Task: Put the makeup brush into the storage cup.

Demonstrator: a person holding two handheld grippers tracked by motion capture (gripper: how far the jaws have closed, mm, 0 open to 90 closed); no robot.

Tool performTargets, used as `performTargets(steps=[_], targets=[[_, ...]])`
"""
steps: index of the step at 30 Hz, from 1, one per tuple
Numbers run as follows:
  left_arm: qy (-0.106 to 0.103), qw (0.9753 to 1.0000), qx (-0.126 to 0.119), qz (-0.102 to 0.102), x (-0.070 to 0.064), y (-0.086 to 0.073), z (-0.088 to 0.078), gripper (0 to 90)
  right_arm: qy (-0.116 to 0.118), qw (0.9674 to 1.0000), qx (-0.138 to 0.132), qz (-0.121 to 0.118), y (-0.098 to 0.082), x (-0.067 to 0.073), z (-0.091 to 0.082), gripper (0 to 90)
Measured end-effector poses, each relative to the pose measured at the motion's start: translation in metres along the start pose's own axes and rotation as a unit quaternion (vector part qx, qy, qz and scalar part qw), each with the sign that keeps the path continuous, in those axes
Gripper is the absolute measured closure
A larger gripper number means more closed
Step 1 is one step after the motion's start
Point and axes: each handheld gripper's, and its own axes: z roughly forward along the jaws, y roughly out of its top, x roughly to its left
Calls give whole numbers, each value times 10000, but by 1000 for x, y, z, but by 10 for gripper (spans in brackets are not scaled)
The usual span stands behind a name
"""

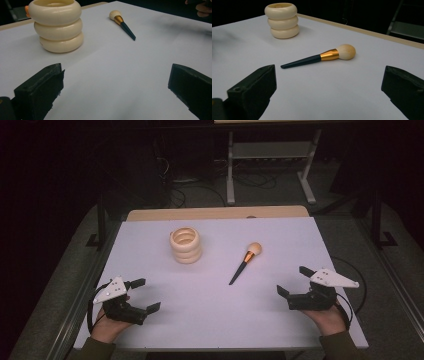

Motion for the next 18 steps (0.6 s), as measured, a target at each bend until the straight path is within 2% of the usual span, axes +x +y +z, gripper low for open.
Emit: performTargets(steps=[7, 18], targets=[[-6, 10000, 1, -6, 0, 0, 0, 0, -40, 9999, 118, -8, 3, 1, 2, 0], [-26, 10000, 22, 27, 0, 0, 0, 0, -110, 9986, 527, -18, 11, 4, 12, 0]])
